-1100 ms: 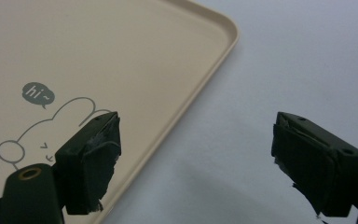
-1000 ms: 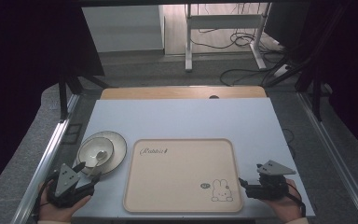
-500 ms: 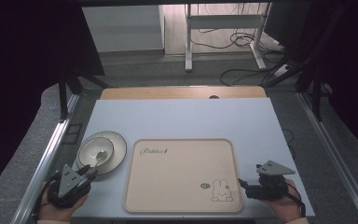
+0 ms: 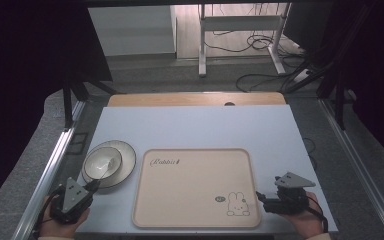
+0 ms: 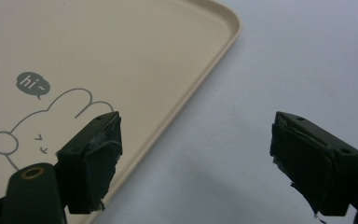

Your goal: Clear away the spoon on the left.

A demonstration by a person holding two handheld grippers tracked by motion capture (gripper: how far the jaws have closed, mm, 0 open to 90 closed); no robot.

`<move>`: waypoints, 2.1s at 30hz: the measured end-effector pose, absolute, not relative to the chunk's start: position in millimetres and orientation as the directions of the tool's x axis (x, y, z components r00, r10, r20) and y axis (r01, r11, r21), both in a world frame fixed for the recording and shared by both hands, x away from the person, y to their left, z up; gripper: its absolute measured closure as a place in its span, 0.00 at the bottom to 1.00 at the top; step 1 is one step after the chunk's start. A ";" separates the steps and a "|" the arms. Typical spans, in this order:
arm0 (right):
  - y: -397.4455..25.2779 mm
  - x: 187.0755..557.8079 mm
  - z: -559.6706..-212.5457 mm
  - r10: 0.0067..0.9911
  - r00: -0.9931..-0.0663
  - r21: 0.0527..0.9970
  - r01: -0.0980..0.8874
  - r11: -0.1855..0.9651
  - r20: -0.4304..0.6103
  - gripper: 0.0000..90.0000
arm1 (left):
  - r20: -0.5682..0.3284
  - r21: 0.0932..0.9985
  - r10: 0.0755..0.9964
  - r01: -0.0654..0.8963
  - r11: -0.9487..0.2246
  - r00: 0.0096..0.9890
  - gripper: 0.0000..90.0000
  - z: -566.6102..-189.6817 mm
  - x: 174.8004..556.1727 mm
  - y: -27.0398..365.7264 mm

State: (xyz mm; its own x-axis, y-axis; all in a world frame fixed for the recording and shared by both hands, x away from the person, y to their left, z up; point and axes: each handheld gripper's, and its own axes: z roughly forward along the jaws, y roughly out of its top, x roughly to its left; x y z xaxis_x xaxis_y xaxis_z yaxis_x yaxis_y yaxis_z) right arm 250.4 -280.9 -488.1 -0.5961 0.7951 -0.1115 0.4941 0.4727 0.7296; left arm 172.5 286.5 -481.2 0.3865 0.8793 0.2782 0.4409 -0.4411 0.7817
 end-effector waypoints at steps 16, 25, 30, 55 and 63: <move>-279.3 250.0 -487.3 0.795 -0.595 0.734 0.486 0.475 -0.120 0.19 | 0.286 0.804 0.885 0.411 -0.430 0.367 1.00 -478.5 172.7 283.7; -279.1 250.1 -487.9 0.792 -0.598 0.731 0.485 0.479 -0.122 0.19 | 0.292 0.817 0.882 0.383 -0.431 0.371 1.00 -473.5 172.7 281.3; -279.4 250.3 -488.2 0.793 -0.597 0.730 0.487 0.479 -0.123 0.19 | 0.284 0.829 0.889 0.373 -0.416 0.359 1.00 -469.8 170.7 283.1; -280.0 250.6 -488.5 0.793 -0.596 0.729 0.488 0.480 -0.123 0.19 | 0.293 0.863 0.880 0.292 -0.411 0.374 1.00 -450.8 162.1 266.9; -280.1 250.8 -488.5 0.794 -0.596 0.729 0.488 0.480 -0.124 0.19 | 0.296 0.866 0.873 0.278 -0.416 0.387 1.00 -447.9 160.8 262.1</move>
State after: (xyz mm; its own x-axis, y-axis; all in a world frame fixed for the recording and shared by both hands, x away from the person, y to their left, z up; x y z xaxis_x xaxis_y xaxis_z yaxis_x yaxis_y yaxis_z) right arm 250.8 -280.1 -488.5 -0.5956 0.7937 -0.1238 0.4879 0.4799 0.7292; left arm 160.8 262.1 -447.9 0.3872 0.8733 0.2956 0.2782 -0.4164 0.8656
